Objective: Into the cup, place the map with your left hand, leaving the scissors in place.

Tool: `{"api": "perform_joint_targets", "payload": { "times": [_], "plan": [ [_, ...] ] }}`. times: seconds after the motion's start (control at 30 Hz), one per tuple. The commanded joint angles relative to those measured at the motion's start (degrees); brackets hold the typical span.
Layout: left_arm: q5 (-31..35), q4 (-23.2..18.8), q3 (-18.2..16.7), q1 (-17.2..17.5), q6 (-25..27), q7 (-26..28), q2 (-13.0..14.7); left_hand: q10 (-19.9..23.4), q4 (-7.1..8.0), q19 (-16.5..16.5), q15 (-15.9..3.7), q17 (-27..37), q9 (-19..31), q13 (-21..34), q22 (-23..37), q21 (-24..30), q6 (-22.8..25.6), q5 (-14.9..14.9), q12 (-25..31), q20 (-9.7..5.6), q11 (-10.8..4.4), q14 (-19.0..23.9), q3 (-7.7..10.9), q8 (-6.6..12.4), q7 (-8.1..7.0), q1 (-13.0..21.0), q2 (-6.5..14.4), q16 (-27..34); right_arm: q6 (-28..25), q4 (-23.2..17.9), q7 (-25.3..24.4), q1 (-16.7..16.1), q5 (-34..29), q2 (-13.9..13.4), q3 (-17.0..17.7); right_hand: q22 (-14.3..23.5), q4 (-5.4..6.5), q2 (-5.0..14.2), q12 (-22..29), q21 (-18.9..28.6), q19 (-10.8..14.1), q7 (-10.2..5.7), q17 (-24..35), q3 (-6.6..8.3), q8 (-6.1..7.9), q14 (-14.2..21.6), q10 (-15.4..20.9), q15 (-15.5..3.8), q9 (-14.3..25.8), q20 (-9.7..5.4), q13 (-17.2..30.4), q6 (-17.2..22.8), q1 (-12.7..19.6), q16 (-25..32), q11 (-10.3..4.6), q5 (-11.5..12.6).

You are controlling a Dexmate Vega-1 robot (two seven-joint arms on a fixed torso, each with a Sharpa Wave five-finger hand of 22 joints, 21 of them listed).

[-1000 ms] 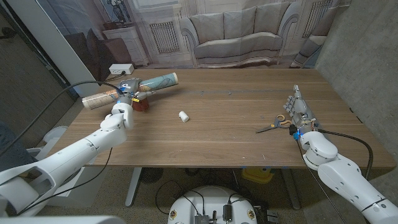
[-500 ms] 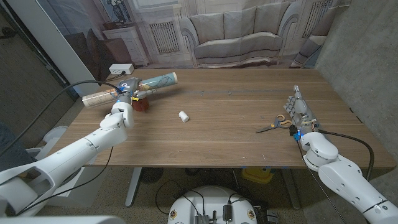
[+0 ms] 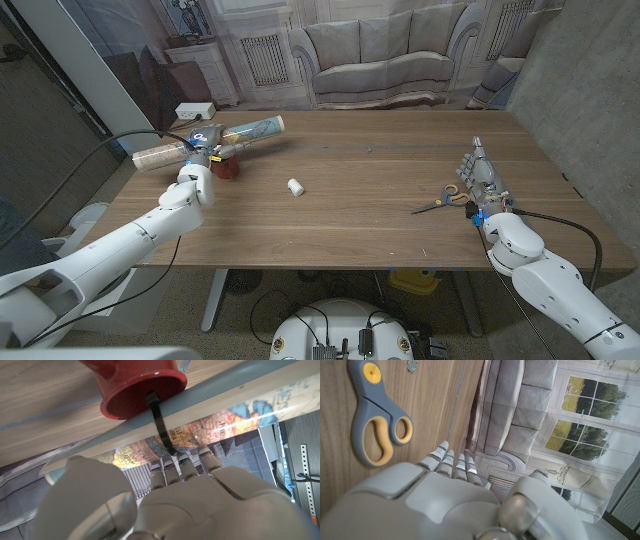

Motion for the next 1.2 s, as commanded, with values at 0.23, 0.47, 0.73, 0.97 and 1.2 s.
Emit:
{"api": "perform_joint_targets", "payload": {
  "times": [0.23, 0.47, 0.73, 0.97, 1.2],
  "plan": [
    [-0.34, -1.17, -0.65, 0.60, -0.59, 0.95, 0.35, -0.39, -0.12, -0.45, -1.47, 0.08, 0.14, -0.05, 0.17, 0.27, -0.47, 0.72, 0.42, -0.12, -0.03, -0.42, -0.63, 0.57, -0.22, -0.73, 0.16, 0.45, 1.14, -0.63, -0.31, -1.23, -0.56, 0.57, 0.39, 0.17, -0.10, 0.25, 0.13, 0.06, 0.38, 0.08, 0.33, -0.56, 0.22, 0.32, 0.64, -0.04, 0.06, 0.32, 0.21, 0.45, 0.20, -0.21, -0.10, -0.28],
    [-0.29, -1.70, -1.00, 0.89, -0.70, 1.33, 0.56, -0.39, -0.23, -0.49, -1.49, 0.06, 0.13, -0.06, 0.16, 0.33, -0.43, 0.87, 0.49, -0.06, -0.06, -0.46, -0.70, 0.67, -0.21, -0.98, 0.22, 0.49, 1.57, -0.67, -0.16, -1.54, -1.00, 0.61, 0.48, 0.17, -0.11, 0.29, 0.12, 0.05, 0.38, 0.09, 0.32, -0.59, 0.22, 0.33, 0.64, -0.14, 0.06, 0.34, 0.21, 0.47, 0.22, -0.21, -0.08, -0.28],
    [-0.26, -3.64, -1.92, 1.79, -0.26, 1.60, 1.31, -0.45, -0.36, -0.51, -1.49, 0.03, 0.12, -0.06, 0.15, 0.40, -0.56, 1.04, 0.55, -0.12, 0.02, -0.42, -0.75, 0.70, -0.20, -1.19, 0.29, 0.55, 1.66, -0.73, -0.16, -1.66, -1.01, 0.82, 0.60, 0.17, -0.13, 0.31, 0.11, 0.03, 0.35, 0.06, 0.32, -0.64, 0.20, 0.34, 0.66, -0.05, 0.06, 0.35, 0.21, 0.44, 0.23, -0.22, -0.08, -0.28],
    [-0.27, -5.31, -2.87, 2.52, 0.20, 1.71, 1.94, -0.44, -0.47, -0.49, -1.51, 0.01, 0.11, -0.07, 0.14, 0.47, -0.58, 1.18, 0.62, -0.07, -0.07, -0.44, -0.79, 0.77, -0.23, -1.34, 0.34, 0.58, 1.72, -0.82, -0.14, -1.68, -1.03, 0.97, 0.66, 0.17, -0.14, 0.32, 0.09, 0.02, 0.34, 0.11, 0.32, -0.69, 0.18, 0.27, 0.63, -0.11, 0.06, 0.38, 0.21, 0.43, 0.24, -0.25, -0.07, -0.27],
    [-0.13, -6.64, -3.54, 2.72, 0.82, 1.57, 2.16, -0.49, -0.57, -0.47, -1.50, -0.02, 0.09, -0.08, 0.13, 0.53, -0.59, 1.31, 0.66, -0.05, -0.11, -0.44, -0.82, 0.83, -0.26, -1.47, 0.38, 0.61, 1.87, -0.83, -0.06, -1.74, -1.22, 0.98, 0.77, 0.17, -0.14, 0.33, 0.09, 0.00, 0.31, 0.07, 0.32, -0.75, 0.17, 0.30, 0.64, -0.12, 0.06, 0.36, 0.21, 0.41, 0.24, -0.24, -0.09, -0.28]
  ]
}}
